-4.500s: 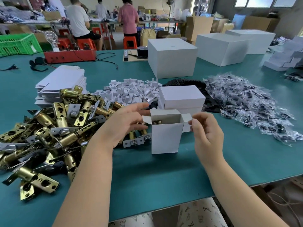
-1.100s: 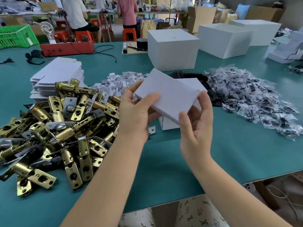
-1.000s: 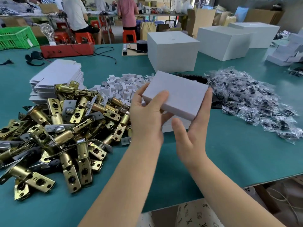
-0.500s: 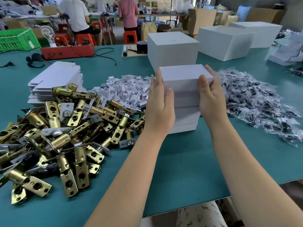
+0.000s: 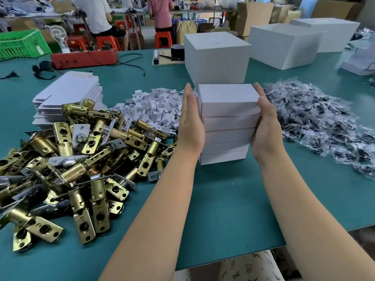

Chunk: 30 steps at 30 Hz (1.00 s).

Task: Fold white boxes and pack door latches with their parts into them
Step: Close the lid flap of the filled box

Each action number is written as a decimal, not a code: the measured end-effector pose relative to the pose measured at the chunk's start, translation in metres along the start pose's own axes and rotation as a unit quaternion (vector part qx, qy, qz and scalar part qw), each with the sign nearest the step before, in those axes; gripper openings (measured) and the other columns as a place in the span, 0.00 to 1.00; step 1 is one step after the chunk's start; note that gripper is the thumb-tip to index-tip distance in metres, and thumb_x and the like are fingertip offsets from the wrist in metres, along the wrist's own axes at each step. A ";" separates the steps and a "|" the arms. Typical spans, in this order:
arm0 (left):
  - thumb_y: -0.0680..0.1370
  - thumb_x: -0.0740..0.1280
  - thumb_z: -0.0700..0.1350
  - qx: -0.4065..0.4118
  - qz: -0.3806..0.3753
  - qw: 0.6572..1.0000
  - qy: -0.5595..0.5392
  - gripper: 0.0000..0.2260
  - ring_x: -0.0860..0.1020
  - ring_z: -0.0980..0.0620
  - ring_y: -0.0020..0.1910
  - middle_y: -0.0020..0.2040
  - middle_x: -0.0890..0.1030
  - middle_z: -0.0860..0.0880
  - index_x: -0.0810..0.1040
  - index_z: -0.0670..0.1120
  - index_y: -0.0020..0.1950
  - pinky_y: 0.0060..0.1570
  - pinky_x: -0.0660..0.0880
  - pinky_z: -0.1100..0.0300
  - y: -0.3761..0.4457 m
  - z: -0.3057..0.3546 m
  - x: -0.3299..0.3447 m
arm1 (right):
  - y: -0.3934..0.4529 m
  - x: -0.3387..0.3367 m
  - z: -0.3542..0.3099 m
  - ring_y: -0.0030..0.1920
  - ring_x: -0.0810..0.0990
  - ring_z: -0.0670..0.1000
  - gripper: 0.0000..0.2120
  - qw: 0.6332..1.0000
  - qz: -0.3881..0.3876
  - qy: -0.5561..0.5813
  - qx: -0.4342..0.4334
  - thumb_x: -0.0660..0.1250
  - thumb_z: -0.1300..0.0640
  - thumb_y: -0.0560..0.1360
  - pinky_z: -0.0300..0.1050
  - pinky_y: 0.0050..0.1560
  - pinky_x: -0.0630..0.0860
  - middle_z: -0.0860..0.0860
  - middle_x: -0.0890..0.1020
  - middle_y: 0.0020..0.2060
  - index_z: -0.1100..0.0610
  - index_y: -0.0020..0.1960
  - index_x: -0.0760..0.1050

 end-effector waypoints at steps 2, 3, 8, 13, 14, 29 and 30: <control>0.84 0.46 0.58 -0.015 0.037 0.999 0.019 0.26 0.60 0.53 0.77 0.78 0.63 0.49 0.57 0.48 0.79 0.77 0.57 0.49 0.008 0.004 0.005 | 0.000 0.002 0.000 0.65 0.73 0.41 0.19 1.000 -0.006 -0.009 0.003 0.62 0.37 0.67 0.47 0.67 0.67 0.39 0.76 0.65 0.32 0.58 0.75; 0.84 0.46 0.58 -0.019 0.060 0.998 0.027 0.26 0.64 0.53 0.75 0.76 0.66 0.49 0.61 0.47 0.78 0.76 0.59 0.50 0.009 0.005 0.008 | -0.001 0.002 0.000 0.65 0.73 0.41 0.19 1.000 -0.001 -0.017 0.000 0.61 0.36 0.67 0.47 0.68 0.67 0.39 0.76 0.64 0.32 0.58 0.75; 0.83 0.50 0.57 0.008 0.105 0.994 0.002 0.18 0.77 0.56 0.53 0.51 0.81 0.52 0.78 0.52 0.51 0.59 0.73 0.54 0.007 0.005 0.015 | 0.000 0.006 -0.003 0.67 0.70 0.41 0.19 0.999 0.030 -0.037 0.005 0.58 0.34 0.66 0.49 0.71 0.63 0.37 0.74 0.64 0.30 0.55 0.76; 0.75 0.49 0.64 -0.018 0.003 1.000 -0.014 0.35 0.66 0.51 0.74 0.74 0.69 0.46 0.65 0.44 0.76 0.74 0.61 0.46 0.009 0.000 0.009 | 0.002 0.005 0.001 0.60 0.76 0.38 0.22 0.999 0.030 -0.006 0.017 0.57 0.39 0.72 0.41 0.62 0.72 0.35 0.80 0.57 0.40 0.63 0.75; 0.74 0.49 0.65 -0.023 -0.010 1.000 -0.006 0.37 0.62 0.52 0.76 0.77 0.64 0.48 0.59 0.46 0.79 0.76 0.58 0.47 0.010 -0.002 0.009 | 0.002 0.005 0.000 0.57 0.78 0.38 0.22 0.999 0.034 -0.003 0.022 0.55 0.40 0.73 0.37 0.57 0.74 0.37 0.81 0.56 0.42 0.64 0.75; 0.74 0.52 0.63 -0.028 -0.008 1.000 -0.010 0.36 0.59 0.58 0.76 0.78 0.61 0.52 0.58 0.47 0.79 0.77 0.54 0.54 0.007 -0.005 0.009 | -0.001 0.012 0.001 0.50 0.81 0.40 0.17 0.999 0.047 0.023 0.004 0.54 0.42 0.75 0.32 0.44 0.75 0.40 0.84 0.47 0.42 0.49 0.81; 0.74 0.53 0.63 -0.033 -0.013 0.999 -0.007 0.36 0.58 0.59 0.76 0.79 0.60 0.53 0.57 0.48 0.80 0.77 0.53 0.55 0.007 -0.005 0.009 | -0.002 0.012 0.001 0.50 0.82 0.41 0.18 0.998 0.053 0.030 0.003 0.54 0.42 0.75 0.31 0.44 0.75 0.42 0.84 0.48 0.44 0.51 0.81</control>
Point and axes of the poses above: each hand's wrist, its own y-axis towards the middle knuckle, its own x-axis out of the palm, z = x × y, the point moved 1 cm from there along y, towards the middle knuckle
